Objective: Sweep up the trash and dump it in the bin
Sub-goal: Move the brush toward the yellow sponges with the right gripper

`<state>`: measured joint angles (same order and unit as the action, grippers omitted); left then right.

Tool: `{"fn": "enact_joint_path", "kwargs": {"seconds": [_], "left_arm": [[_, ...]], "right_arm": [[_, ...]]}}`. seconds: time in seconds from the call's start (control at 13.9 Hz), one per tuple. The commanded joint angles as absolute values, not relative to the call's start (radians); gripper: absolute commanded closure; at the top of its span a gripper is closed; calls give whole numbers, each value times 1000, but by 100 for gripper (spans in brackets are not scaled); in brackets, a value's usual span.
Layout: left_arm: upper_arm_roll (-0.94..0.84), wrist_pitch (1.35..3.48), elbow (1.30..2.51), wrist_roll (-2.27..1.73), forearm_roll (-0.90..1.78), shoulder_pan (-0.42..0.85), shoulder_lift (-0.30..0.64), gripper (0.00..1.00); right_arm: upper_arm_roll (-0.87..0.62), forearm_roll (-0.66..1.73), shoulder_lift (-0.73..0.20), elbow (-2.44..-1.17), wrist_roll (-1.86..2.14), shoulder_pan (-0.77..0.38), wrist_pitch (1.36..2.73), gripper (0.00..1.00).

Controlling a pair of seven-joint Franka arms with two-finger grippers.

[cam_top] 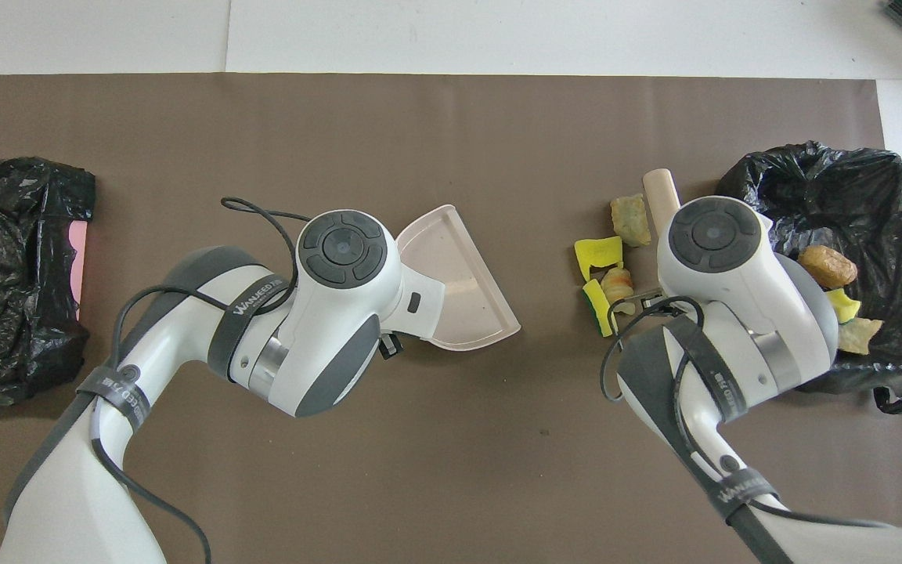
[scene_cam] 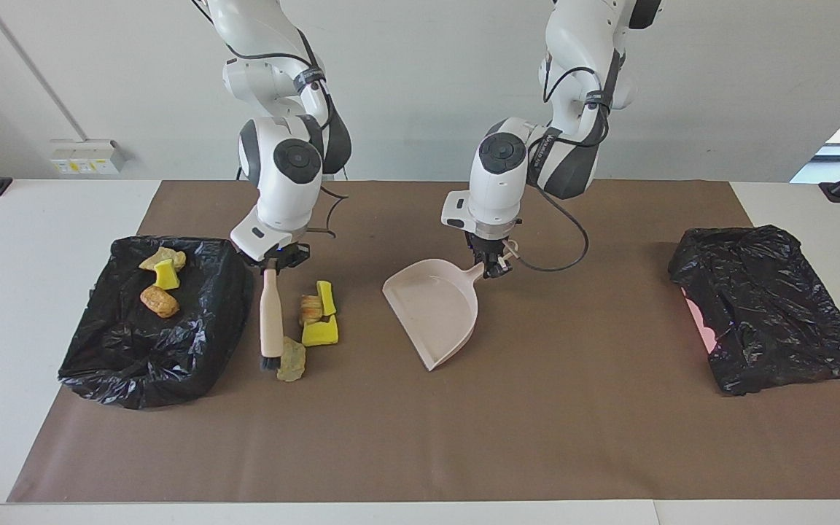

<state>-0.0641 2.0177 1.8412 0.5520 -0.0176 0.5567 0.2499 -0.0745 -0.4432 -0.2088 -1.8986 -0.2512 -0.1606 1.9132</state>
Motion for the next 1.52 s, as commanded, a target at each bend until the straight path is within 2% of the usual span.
{"fn": "enact_joint_path", "kwargs": {"seconds": [0.0,0.22,0.51,0.72,1.15,1.44], "left_arm": [[-67,2065,1927,588,-18,574,198,100],[-64,2112,1957,577,-18,611,193,100],[-63,2123,1986,548,-18,626,190,100],[-61,2144,2026,546,-18,621,170,100],[-61,2166,2026,546,-18,612,172,100],[-60,2174,2026,546,-18,611,173,100]], "right_arm": [[-87,-497,-322,-1781,-215,-123,1896,100],[-89,-444,-376,-1752,-221,-144,1910,100],[-97,-303,-379,-1772,-212,-158,1887,100],[-100,-155,-394,-1776,-181,-212,1893,100],[-117,135,-387,-1776,-115,-334,1893,100],[-175,259,-380,-1773,-103,-344,1885,100]]}}
